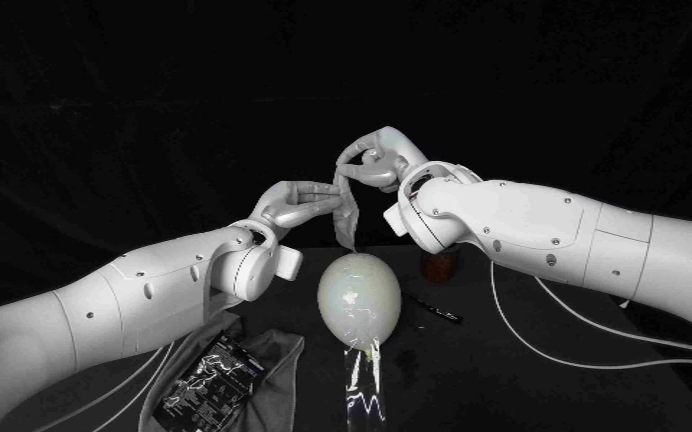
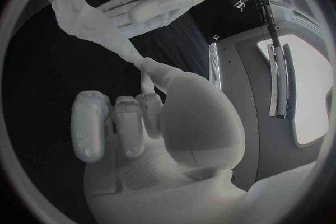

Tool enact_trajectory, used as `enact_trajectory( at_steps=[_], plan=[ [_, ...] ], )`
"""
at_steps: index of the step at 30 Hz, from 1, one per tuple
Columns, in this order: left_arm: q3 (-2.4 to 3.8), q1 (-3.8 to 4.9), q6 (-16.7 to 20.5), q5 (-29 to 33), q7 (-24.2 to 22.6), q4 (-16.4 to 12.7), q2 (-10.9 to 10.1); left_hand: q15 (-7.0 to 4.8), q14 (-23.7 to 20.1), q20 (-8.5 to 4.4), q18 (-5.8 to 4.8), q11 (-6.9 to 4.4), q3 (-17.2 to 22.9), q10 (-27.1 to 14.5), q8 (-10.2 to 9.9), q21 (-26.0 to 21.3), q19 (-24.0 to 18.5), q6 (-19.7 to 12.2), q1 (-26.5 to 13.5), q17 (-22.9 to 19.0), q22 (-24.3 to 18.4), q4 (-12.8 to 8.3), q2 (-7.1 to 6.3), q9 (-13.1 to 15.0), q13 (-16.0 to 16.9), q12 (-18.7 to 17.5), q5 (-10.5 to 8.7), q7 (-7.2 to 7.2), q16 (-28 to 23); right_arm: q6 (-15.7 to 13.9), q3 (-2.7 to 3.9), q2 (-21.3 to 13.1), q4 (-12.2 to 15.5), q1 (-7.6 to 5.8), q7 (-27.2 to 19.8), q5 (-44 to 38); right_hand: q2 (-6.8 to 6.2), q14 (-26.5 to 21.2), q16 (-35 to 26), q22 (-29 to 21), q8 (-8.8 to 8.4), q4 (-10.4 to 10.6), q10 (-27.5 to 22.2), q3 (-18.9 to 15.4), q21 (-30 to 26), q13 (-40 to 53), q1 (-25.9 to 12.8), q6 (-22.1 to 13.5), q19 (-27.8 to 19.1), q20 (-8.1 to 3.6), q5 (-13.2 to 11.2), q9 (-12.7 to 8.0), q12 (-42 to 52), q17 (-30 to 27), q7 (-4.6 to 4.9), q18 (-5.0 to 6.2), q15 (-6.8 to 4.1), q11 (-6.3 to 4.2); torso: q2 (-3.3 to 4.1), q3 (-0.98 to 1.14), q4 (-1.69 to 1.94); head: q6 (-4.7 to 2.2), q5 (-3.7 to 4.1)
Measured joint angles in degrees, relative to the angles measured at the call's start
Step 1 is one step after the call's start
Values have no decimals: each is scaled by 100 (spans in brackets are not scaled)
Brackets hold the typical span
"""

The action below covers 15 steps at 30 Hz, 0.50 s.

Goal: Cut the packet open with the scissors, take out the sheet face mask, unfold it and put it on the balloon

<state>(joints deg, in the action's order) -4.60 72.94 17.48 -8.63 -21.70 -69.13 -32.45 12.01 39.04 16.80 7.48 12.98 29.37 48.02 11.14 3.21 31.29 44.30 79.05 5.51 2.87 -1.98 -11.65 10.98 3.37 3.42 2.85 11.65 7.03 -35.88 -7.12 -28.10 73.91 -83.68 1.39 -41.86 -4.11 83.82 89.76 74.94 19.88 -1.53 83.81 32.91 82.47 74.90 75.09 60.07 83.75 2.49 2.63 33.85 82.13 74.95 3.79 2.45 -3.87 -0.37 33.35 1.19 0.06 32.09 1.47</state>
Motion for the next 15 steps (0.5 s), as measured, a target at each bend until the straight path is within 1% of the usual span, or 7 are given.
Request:
enact_trajectory(
  at_steps=[3,5,6,8,10,12,15],
  plan=[
    [1,0,20,-9,-46,-12,34,45,-427,-2,-132,-35,-239,-957,-191,-17,-127,-520,12,-72,-1,-1,-30,-122,-38,-38,0,-73,-158,-2,0,48,0,0,-1,0,-7,0,-1,-1,0,-9,0,9,8,1,-7,-3,-9,9,0,1,-10,0,2,0,0,0,-1,0,0,-10,-1],
    [2,-1,34,-16,-87,-20,58,91,-632,7,-133,-87,-470,-1372,-284,-17,-194,-796,11,-104,-1,8,-29,-176,-55,-39,0,-113,-228,-3,1,96,-16,0,-1,-1,-7,0,-1,-2,-1,-9,0,9,8,2,-7,-4,-9,9,0,2,-10,0,3,0,0,0,-1,0,0,-16,-4],
    [2,-1,40,-19,-106,-24,66,118,-707,2,-222,-132,-667,-1532,-309,-17,-229,-878,61,-114,-1,16,21,-193,-56,-39,0,-135,-263,-3,1,117,-27,0,-2,-1,-7,0,-2,-3,-1,-9,0,9,8,2,-7,-5,-9,9,-1,2,-10,-1,4,0,0,0,-1,-1,0,-18,-5],
    [3,-1,51,-27,-144,-33,78,132,-838,-9,-223,-172,-1001,-1759,-342,-17,-275,-1012,162,-131,-1,42,122,-219,-60,-39,0,-161,-310,-3,1,160,-64,0,-3,-1,-7,0,-3,-4,-2,-14,0,13,8,3,-7,-6,-9,9,-1,3,-10,-4,4,0,0,0,-1,-2,-1,-20,-7],
    [3,-1,64,-36,-189,-42,90,122,-885,-10,-223,-185,-1568,-1888,-363,-17,-315,-1109,389,-133,-5,125,281,-225,-62,-59,0,-183,-327,-4,1,208,-117,0,-4,-2,-7,0,-13,-4,-3,-14,0,13,8,3,-7,-6,-9,9,-1,22,-11,-5,4,0,0,0,-1,-2,0,-23,-7],
    [4,-2,75,-45,-234,-56,99,131,-943,-8,-223,-190,-1836,-1940,-363,-17,-358,-1118,483,-133,-8,187,367,-225,-63,-60,0,-192,-358,-5,1,255,-173,0,-4,-2,-7,-1,-15,-3,-6,-14,0,13,8,4,-7,-12,-9,9,-1,27,-11,-5,8,0,1,0,-1,-2,1,-26,-7],
    [5,-2,90,-53,-288,-70,110,131,-956,-1,-223,-192,-2050,-1956,-363,-17,-365,-1166,577,-133,-8,250,394,-230,-68,-60,0,-192,-357,-8,2,305,-229,0,-5,-2,-7,-1,4,-3,-14,-14,0,13,8,5,-7,-1,-9,9,-1,27,-11,-5,-4,0,1,0,1,-2,2,-27,-3]
  ],
)
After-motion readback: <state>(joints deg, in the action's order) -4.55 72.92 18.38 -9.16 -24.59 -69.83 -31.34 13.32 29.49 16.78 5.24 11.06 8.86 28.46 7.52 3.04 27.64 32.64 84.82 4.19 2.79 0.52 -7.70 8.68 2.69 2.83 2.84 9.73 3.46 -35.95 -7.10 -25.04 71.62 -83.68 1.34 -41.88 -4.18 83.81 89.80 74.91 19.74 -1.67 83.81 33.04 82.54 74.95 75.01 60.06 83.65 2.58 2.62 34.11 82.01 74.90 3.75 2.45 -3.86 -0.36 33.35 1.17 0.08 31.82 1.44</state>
